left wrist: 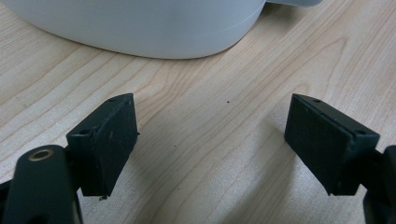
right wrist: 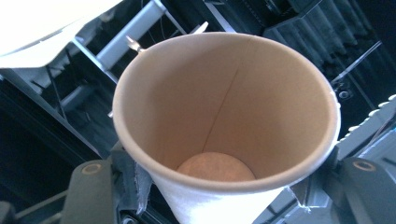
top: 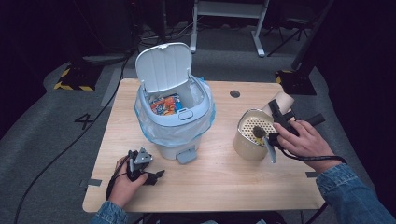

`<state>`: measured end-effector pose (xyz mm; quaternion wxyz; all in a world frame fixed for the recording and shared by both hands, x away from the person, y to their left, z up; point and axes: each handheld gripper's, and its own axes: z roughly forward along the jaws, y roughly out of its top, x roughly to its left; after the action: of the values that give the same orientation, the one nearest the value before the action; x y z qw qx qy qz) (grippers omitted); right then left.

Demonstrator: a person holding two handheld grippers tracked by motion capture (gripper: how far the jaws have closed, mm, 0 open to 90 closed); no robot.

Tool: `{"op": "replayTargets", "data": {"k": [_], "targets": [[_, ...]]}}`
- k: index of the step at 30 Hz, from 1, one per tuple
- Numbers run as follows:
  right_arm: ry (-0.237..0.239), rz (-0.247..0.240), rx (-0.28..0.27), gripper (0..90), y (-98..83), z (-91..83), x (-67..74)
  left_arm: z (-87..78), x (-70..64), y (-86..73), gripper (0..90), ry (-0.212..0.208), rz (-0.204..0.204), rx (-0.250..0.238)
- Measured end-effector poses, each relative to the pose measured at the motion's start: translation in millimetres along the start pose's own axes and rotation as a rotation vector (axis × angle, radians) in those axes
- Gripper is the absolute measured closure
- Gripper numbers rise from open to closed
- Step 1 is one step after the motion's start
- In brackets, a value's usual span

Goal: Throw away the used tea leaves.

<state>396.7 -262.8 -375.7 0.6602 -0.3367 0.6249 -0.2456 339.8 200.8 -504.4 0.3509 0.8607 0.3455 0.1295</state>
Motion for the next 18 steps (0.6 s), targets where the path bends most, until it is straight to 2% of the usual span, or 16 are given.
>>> {"op": "replayTargets", "data": {"k": [3, 7, 9, 10, 11, 12, 15, 17, 18], "targets": [[0.003, 0.0, -0.001, 35.3, 0.4, 0.0, -0.1, 0.0, 0.0, 0.0, 17.6, 0.0, 0.0, 0.0], [0.016, 0.033, -0.021, 35.2, -1.2, 0.0, -2.0, 0.0, 0.0, 0.0, 17.6, 0.0, 0.0, 0.0], [0.032, 0.114, -0.034, 34.9, -3.7, -0.6, -3.0, 0.0, 0.0, 0.0, 17.6, 0.0, 0.0, 0.0], [0.054, 0.193, -0.063, 34.6, -7.0, 0.4, -4.5, 0.0, 0.0, 0.0, 17.6, 0.0, 0.0, 0.0], [0.095, 0.332, -0.096, 34.5, -12.1, 0.9, -5.6, 0.0, 0.0, 0.0, 17.6, 0.0, 0.0, 0.0], [0.114, 0.429, -0.126, 34.4, -15.5, 2.2, -5.5, 0.0, 0.0, 0.0, 17.6, 0.0, 0.0, 0.0], [0.216, 0.763, -0.199, 34.1, -31.8, 7.1, -5.6, -0.1, 0.0, 0.0, 17.6, 0.0, -0.001, 0.001], [0.269, 0.925, -0.233, 33.8, -39.5, 9.8, -4.0, -0.1, 0.1, 0.0, 17.6, -0.001, -0.002, 0.001], [0.31, 1.044, -0.262, 33.6, -43.8, 11.9, -1.7, -0.1, 0.1, 0.0, 17.6, -0.001, -0.002, 0.001]]}}
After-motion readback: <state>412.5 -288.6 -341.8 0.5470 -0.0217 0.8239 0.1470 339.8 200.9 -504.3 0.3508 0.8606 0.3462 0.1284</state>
